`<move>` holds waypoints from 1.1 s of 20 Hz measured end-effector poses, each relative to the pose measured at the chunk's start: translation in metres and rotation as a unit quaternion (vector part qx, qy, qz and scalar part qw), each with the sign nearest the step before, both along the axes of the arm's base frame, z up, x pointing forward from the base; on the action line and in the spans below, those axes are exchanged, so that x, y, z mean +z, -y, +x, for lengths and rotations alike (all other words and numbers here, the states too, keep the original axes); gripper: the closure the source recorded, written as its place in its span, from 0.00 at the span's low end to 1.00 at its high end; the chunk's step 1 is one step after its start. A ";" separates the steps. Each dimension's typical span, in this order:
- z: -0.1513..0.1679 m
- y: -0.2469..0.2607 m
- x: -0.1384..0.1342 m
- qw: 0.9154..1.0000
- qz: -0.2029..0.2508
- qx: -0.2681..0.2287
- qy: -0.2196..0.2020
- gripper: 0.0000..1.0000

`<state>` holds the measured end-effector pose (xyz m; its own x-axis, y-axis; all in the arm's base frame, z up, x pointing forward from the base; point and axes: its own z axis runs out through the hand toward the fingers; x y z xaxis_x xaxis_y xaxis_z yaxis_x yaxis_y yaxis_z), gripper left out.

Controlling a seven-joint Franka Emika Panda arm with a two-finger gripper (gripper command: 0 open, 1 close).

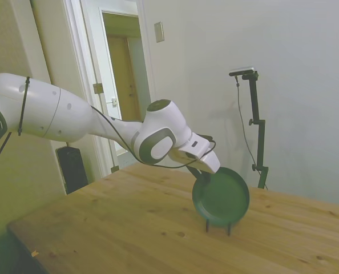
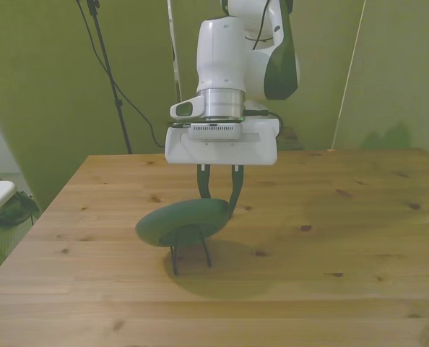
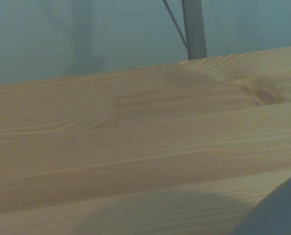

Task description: Unload the plate

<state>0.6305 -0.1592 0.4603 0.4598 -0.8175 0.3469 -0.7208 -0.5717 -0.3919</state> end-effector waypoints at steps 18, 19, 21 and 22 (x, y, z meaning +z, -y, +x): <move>-0.001 -0.004 0.024 1.000 -0.003 0.003 0.020 1.00; -0.002 -0.005 0.028 1.000 -0.003 0.004 0.023 1.00; -0.004 -0.006 0.034 1.000 -0.004 0.005 0.028 1.00; -0.004 -0.008 0.038 1.000 -0.004 0.006 0.030 1.00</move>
<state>0.6261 -0.1515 0.4982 0.4479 -0.8087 0.3814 -0.6889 -0.5840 -0.4293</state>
